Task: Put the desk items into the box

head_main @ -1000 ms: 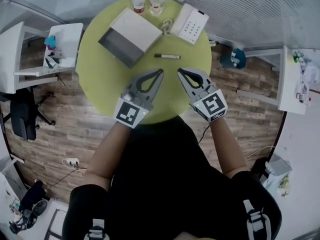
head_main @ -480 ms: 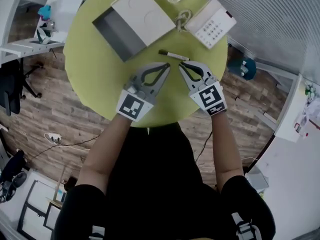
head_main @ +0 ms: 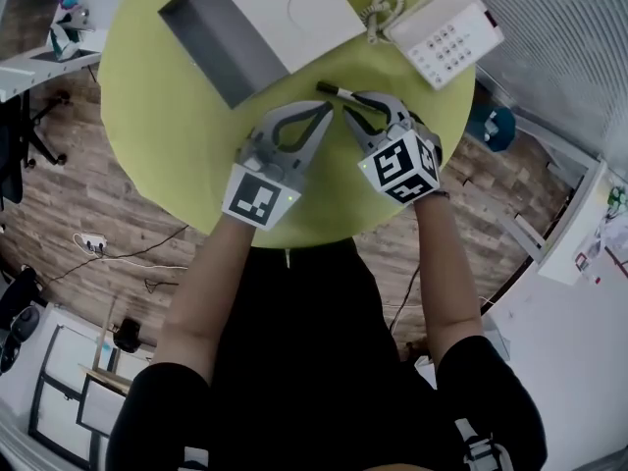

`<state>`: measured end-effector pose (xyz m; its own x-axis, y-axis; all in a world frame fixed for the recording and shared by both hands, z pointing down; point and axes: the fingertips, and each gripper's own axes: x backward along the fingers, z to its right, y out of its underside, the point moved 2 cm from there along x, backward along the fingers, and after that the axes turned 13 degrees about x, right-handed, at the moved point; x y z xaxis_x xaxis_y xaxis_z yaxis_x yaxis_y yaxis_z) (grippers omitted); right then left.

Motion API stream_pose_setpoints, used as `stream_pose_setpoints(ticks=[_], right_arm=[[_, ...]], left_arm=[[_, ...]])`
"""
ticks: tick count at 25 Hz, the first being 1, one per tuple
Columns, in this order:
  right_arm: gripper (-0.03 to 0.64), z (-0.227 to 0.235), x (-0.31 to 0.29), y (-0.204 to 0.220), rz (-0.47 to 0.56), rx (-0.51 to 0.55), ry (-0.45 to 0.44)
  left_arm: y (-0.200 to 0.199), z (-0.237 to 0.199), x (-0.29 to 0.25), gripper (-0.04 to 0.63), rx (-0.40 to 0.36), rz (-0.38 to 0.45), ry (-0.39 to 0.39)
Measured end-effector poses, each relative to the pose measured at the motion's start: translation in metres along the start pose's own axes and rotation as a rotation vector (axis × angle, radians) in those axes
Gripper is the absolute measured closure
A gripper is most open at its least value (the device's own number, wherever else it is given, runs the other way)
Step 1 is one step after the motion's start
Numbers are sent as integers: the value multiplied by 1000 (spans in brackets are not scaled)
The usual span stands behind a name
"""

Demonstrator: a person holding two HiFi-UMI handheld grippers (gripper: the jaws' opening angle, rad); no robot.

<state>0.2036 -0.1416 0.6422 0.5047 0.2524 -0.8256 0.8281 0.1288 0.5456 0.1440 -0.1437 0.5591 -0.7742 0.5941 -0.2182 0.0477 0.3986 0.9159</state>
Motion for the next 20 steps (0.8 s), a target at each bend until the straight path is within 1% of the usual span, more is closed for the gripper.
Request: stream_pose_setpoints(ticks=[1, 4, 9, 13, 16, 20], right_arm=[[521, 0, -6, 5, -17, 4, -11], [515, 1, -20, 20, -68, 29, -31], [517, 1, -36, 25, -88, 63, -70], [546, -3, -37, 26, -106, 91, -125], [548, -4, -24, 17, -88, 62, -157], [546, -5, 2, -14, -24, 48, -135]], left_arm=[[3, -3, -1, 584, -1, -6, -4], [8, -11, -3, 584, 6, -4, -19], [9, -17, -5, 584, 28, 2, -37], [2, -14, -2, 584, 27, -6, -62], [-16, -8, 7, 584, 31, 13, -85], [-44, -9, 30, 584, -3, 22, -148]])
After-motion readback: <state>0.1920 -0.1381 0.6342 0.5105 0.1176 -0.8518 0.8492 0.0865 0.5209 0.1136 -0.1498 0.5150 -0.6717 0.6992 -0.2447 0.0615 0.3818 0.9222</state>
